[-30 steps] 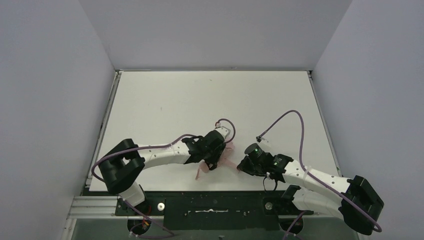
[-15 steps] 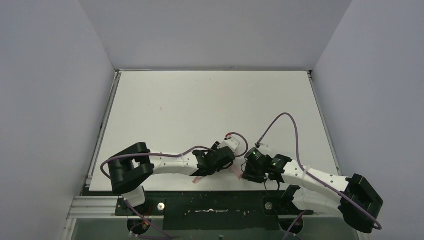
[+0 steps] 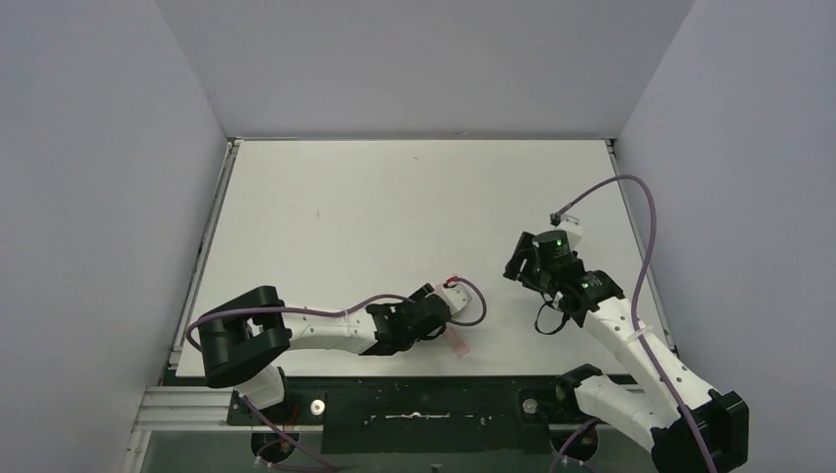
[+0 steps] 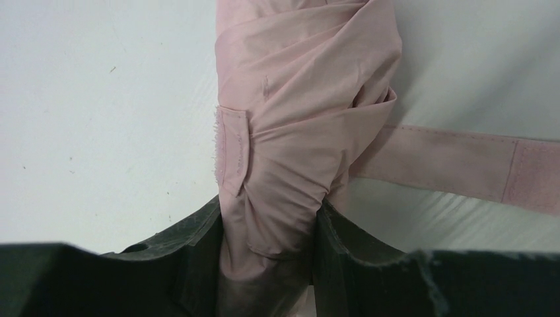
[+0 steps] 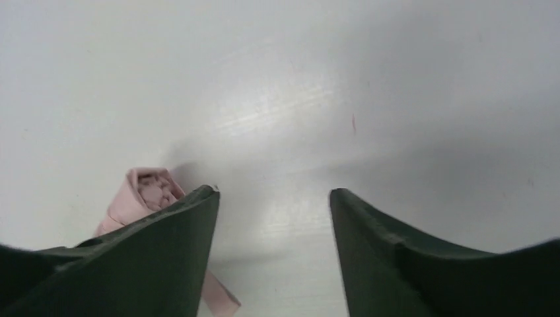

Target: Put away the umbrella

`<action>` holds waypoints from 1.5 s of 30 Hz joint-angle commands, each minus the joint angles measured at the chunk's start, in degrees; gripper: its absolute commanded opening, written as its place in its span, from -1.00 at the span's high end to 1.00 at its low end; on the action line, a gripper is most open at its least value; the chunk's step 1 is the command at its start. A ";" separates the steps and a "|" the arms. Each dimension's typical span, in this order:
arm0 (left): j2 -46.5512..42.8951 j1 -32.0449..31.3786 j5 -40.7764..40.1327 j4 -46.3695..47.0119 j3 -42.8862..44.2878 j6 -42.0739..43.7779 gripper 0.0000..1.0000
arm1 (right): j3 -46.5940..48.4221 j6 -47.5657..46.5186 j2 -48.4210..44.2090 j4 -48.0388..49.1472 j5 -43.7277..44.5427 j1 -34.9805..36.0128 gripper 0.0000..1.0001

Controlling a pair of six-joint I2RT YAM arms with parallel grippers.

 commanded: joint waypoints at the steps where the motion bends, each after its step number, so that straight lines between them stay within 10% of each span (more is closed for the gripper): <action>1: -2.61 -0.32 3.33 5.34 -3.74 12.12 1.00 | 3.59 -16.31 0.15 18.55 2.59 -2.11 -0.50; 4: -2.90 -1.11 3.66 8.56 -4.72 18.10 1.00 | 10.01 -24.71 5.05 20.19 -2.74 -3.01 -0.77; 14: -1.79 -3.59 3.88 17.54 -7.62 32.25 1.00 | 16.69 -55.99 17.28 26.86 -33.97 -3.90 -0.64; 21: 0.70 -5.23 2.71 22.48 -9.40 39.13 1.00 | 27.56 -81.00 27.29 -4.14 -55.52 -4.20 -0.71; 28: 3.68 -7.23 -0.28 28.38 -11.46 44.00 1.00 | 29.05 -92.77 31.53 -16.82 -57.31 -1.30 -0.71; 45: 5.74 -8.93 0.00 27.83 -11.30 43.89 1.00 | 20.97 -93.40 35.70 -8.44 -57.89 3.35 -0.70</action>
